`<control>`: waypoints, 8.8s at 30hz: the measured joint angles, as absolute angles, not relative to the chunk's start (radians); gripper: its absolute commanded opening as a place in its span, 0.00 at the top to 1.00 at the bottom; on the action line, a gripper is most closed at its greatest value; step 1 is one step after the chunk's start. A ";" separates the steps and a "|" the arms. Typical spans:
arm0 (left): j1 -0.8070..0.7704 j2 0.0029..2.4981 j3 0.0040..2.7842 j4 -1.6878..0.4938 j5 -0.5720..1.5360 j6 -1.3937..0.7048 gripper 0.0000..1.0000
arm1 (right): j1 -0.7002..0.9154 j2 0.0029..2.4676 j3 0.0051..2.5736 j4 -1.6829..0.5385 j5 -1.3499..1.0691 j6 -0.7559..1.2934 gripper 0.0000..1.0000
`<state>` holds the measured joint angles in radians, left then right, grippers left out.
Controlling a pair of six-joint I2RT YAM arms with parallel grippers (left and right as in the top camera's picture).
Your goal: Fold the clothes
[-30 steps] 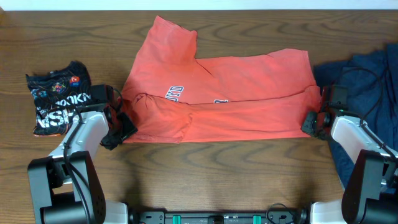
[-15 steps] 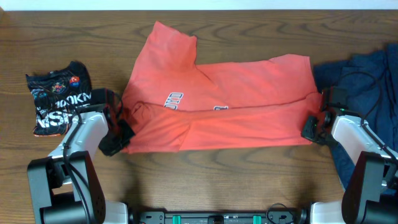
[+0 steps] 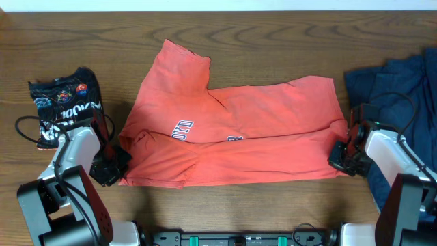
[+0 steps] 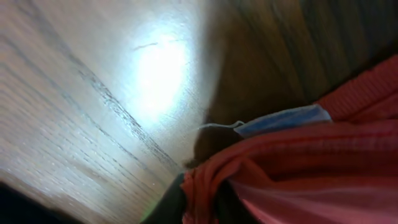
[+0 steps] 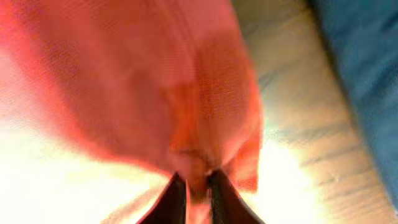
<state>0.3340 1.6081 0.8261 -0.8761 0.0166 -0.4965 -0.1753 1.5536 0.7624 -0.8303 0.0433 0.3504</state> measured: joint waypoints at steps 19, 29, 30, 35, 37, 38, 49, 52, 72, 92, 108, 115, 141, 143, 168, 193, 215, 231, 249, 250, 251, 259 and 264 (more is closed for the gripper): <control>0.121 1.515 1.154 -0.588 0.107 -0.287 0.02 | -0.175 1.289 0.965 -0.843 -0.050 0.294 0.01; 0.044 1.822 1.291 -0.244 0.159 -0.158 0.00 | -0.175 1.289 0.965 -0.880 -0.053 0.284 0.01; 0.044 1.858 1.293 -0.206 0.162 -0.152 0.00 | -0.175 1.289 0.965 -0.880 -0.053 0.284 0.01; 0.044 1.992 1.295 -0.056 0.178 -0.130 0.00 | -0.175 1.289 0.965 -0.884 -0.053 0.283 0.01; 0.044 2.030 1.295 -0.016 0.189 -0.125 0.01 | -0.175 1.289 0.965 -0.884 -0.053 0.283 0.01; 0.044 2.047 1.295 0.003 0.198 -0.123 0.03 | -0.175 1.289 0.965 -0.884 -0.053 0.283 0.01; 0.023 2.120 1.299 0.017 0.263 -0.109 0.79 | -0.175 1.293 0.965 -0.856 -0.084 0.277 0.01; 0.014 2.120 1.299 0.010 0.295 -0.105 0.94 | -0.175 1.317 0.965 -0.817 -0.108 0.265 0.01; 0.023 2.004 1.302 -0.310 0.345 -0.233 0.94 | -0.142 1.843 0.967 0.039 -0.149 0.230 0.07; 0.023 2.005 1.302 -0.360 0.345 -0.236 0.94 | -0.076 2.042 1.078 0.138 -0.089 0.296 0.99; 0.101 1.763 1.303 -0.492 0.405 -0.237 0.94 | -0.146 1.944 1.187 -0.334 -0.089 0.305 0.99; 0.107 1.665 1.303 -0.728 0.416 -0.240 0.94 | -0.150 1.697 1.230 -0.674 -0.015 0.302 0.99; 0.218 1.542 1.247 -1.344 0.370 -0.197 0.94 | -0.150 1.538 1.169 -1.119 0.208 0.302 0.94; 0.218 1.542 1.224 -1.360 0.339 -0.194 0.94 | -0.150 1.538 1.137 -1.115 0.215 0.303 0.90; 0.218 1.542 1.093 -1.151 0.313 -0.187 0.50 | -0.150 1.538 1.031 -1.070 0.228 0.290 0.41; 0.076 1.542 1.093 -1.133 0.394 -0.187 0.50 | -0.245 1.538 0.753 -0.755 0.012 0.009 0.26; 0.076 1.542 1.093 -1.133 0.394 -0.186 0.50 | -0.245 1.527 0.733 -0.789 0.029 -0.005 0.99; 0.076 1.542 1.100 -1.144 0.394 -0.183 0.49 | -0.126 1.544 1.127 -1.235 0.128 -0.007 0.96; 0.076 1.542 1.101 -1.152 0.394 -0.183 0.48 | 0.455 1.544 1.117 -1.200 0.023 0.125 0.86; 0.076 1.542 1.101 -1.153 0.394 -0.183 0.49 | 0.470 1.544 1.115 -1.195 0.019 0.132 0.86; 0.076 1.542 1.101 -1.154 0.394 -0.183 0.49 | 0.487 1.544 1.113 -1.190 0.013 0.140 0.85; 0.076 1.542 1.101 -1.155 0.394 -0.183 0.49 | 0.538 1.544 1.106 -1.136 -0.033 0.183 0.63; 0.076 1.542 1.101 -1.155 0.394 -0.183 0.49 | 0.539 1.544 1.105 -1.046 -0.150 0.156 0.54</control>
<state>0.0765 1.5417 1.1011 -1.1553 0.3939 -0.1829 0.5388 1.5440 1.1046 -1.0458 -0.1505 0.1562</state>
